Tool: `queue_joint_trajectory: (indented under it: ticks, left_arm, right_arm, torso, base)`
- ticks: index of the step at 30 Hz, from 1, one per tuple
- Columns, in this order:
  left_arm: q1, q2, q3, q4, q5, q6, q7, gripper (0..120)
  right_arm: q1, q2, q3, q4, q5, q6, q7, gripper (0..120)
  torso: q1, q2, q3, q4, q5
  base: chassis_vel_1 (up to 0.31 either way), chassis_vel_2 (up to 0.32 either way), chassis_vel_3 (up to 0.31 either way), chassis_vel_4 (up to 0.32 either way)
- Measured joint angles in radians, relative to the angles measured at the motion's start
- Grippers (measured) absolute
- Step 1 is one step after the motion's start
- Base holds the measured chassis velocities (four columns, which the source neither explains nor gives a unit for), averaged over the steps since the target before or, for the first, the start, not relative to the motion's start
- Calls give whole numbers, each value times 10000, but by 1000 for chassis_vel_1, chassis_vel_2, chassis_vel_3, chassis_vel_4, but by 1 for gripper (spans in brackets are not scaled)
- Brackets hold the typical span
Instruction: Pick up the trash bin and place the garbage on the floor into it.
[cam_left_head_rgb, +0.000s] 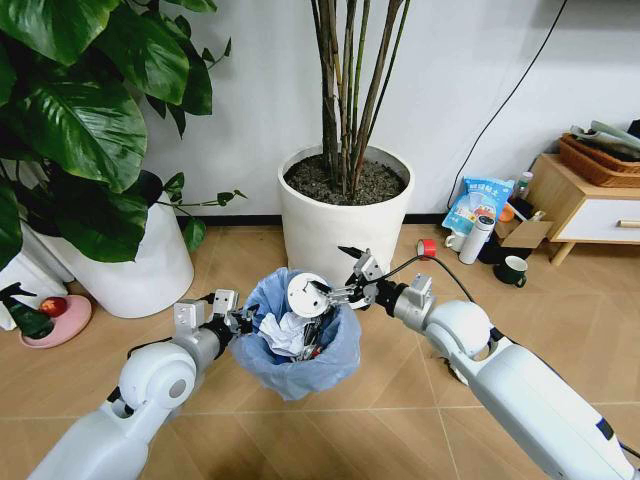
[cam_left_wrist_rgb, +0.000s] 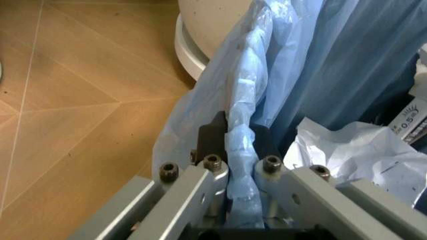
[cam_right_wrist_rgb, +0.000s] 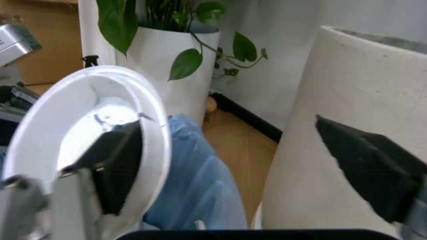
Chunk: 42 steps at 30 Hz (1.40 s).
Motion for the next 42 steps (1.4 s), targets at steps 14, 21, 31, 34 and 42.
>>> queue_joint_trajectory:
  ticks: [14, 21, 31, 34, 42]
  left_arm:
    - [31, -28, -18, -27, 22, -3, -26, 0]
    - [14, -27, -23, -16, 21, -5, -26, 0]
    - [-15, -33, -51, 26, 22, -6, -4, 0]
    - [-38, -58, -54, 45, 22, -6, 10, 0]
    - [-46, -96, -99, 123, 79, -9, 109, 0]
  right_arm:
    - [121, 99, -247, -106, -93, 12, 7, 36]
    - [102, 139, -298, -176, -187, 33, -18, 11]
    - [198, 166, -364, -259, -198, 23, -8, 0]
    - [251, 167, -382, -265, -201, -38, 23, 0]
    - [273, 156, -483, -97, 376, -523, 227, 16]
  torso:
    - [0, 0, 0, 0, 0]
    - [0, 0, 0, 0, 1]
    - [0, 0, 0, 0, 1]
    - [0, 0, 0, 0, 1]
    - [0, 0, 0, 0, 1]
  base:
    - [0, 0, 0, 0]
    - [0, 0, 0, 0]
    - [0, 0, 0, 0]
    - [0, 0, 0, 0]
    - [0, 0, 0, 0]
